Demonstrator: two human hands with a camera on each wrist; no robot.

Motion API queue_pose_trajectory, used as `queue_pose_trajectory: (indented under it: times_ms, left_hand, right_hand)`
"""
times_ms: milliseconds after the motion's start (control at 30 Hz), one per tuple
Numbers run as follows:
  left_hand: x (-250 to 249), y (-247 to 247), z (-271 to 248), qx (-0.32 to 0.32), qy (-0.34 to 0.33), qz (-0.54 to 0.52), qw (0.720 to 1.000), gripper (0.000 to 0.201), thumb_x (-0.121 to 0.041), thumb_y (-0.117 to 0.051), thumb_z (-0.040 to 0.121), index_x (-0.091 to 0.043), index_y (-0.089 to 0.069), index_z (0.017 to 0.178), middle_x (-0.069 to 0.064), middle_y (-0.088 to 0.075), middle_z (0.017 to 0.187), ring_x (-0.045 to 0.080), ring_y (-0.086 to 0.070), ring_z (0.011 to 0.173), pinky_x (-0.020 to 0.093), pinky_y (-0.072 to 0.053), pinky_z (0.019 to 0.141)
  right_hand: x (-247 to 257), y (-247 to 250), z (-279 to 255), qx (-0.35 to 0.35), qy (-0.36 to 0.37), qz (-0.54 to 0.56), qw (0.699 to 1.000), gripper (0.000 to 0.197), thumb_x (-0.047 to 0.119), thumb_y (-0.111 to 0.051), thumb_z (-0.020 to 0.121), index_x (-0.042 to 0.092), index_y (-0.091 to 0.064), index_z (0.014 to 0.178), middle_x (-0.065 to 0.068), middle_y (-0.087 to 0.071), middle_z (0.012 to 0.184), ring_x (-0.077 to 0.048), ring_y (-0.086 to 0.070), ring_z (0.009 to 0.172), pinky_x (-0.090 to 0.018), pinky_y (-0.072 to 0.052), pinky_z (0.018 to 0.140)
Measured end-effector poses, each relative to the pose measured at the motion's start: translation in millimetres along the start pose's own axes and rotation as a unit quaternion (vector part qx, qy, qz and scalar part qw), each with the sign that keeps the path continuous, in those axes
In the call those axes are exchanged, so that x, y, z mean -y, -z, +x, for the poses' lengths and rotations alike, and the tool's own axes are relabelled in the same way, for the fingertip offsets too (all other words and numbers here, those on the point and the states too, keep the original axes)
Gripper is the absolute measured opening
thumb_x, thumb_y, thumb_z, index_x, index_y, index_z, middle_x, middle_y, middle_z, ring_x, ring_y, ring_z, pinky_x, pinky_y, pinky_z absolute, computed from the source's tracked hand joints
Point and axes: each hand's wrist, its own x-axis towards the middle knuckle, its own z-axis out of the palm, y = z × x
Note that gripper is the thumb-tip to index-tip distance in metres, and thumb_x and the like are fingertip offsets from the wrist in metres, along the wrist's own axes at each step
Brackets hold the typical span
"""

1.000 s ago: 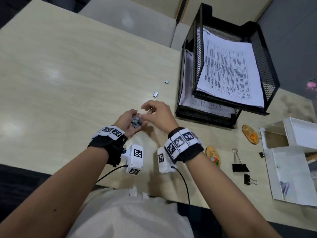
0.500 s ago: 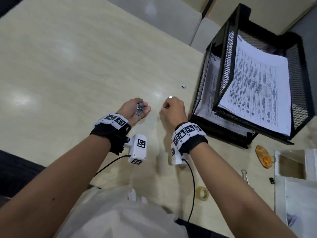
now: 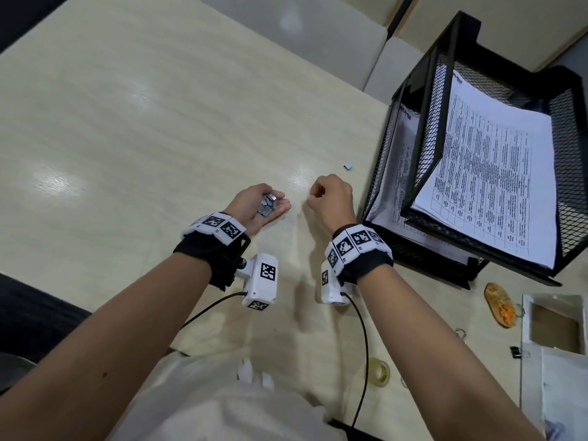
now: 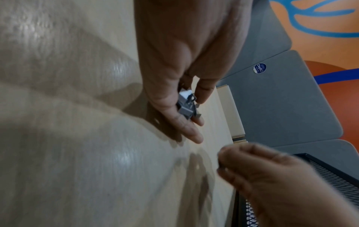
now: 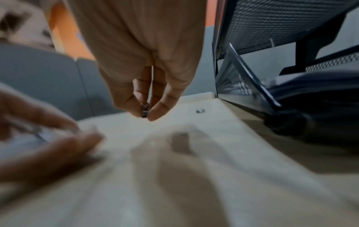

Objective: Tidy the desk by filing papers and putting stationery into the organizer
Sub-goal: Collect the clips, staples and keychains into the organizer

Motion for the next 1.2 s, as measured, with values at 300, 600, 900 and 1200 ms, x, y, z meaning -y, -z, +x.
queue_pose_trajectory:
  times_ms: [300,600,900,1200]
  left_hand:
    - [-7,-9,-1,0.033,0.047,0.047,0.997,0.037,-0.025,-0.037,0.098,-0.007,-0.053,0.070,0.005,-0.059,0.048,0.008,-0.053,0.033,0.013,-0.045,0.035]
    - [-21,13,0,-0.006,0.035,0.064,0.997,0.036,-0.020,-0.036,0.097,-0.011,-0.042,0.063,0.000,-0.050,0.040,0.005,-0.044,0.030,0.009,-0.035,0.031]
    - [11,-1,-12,0.016,0.034,0.074,0.997,0.030,-0.016,-0.036,0.096,-0.001,-0.050,0.074,0.013,-0.054,0.067,0.015,-0.062,0.045,0.018,-0.053,0.043]
    - [42,-9,-34,0.063,0.125,0.126,0.982,0.037,-0.024,-0.035,0.097,-0.014,-0.040,0.062,-0.001,-0.048,0.037,0.007,-0.044,0.026,0.008,-0.035,0.031]
  right_hand:
    - [29,35,18,0.015,0.004,0.121,0.993,0.011,0.015,-0.065,0.083,0.008,-0.071,0.087,-0.006,-0.067,0.090,-0.018,-0.060,0.090,-0.025,-0.043,0.085]
    - [10,18,40,0.030,-0.124,-0.057,0.990,0.026,0.002,-0.040,0.091,-0.002,-0.061,0.106,-0.019,-0.058,0.118,-0.032,-0.054,0.111,-0.031,-0.038,0.068]
    - [7,22,-37,0.020,-0.021,0.067,0.997,0.019,-0.002,-0.057,0.080,0.004,-0.071,0.092,-0.012,-0.070,0.093,-0.021,-0.062,0.089,-0.022,-0.046,0.082]
    - [-17,25,-91,-0.083,-0.132,0.132,0.979,0.011,0.005,-0.059,0.082,0.005,-0.070,0.086,-0.012,-0.069,0.088,-0.024,-0.059,0.089,-0.025,-0.045,0.081]
